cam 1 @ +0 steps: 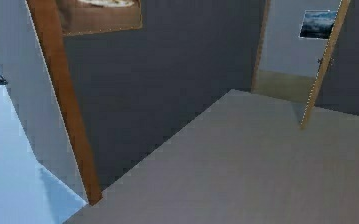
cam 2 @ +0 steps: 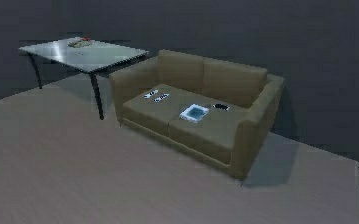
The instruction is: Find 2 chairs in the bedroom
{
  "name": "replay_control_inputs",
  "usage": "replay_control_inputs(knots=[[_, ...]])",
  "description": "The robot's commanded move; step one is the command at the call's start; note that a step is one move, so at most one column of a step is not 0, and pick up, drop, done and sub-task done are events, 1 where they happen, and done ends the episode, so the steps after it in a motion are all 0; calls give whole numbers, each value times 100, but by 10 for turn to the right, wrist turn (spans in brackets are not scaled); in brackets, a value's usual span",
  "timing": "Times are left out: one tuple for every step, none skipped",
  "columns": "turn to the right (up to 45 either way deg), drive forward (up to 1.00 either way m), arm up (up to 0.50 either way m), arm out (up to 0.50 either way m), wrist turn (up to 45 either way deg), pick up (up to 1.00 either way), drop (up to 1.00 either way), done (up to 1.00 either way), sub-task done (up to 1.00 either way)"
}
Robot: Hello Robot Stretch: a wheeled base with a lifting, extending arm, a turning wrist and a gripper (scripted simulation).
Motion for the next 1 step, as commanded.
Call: replay_control_inputs(knots=[[240, 0, 0, 0, 0, 0, 0, 0, 0]])
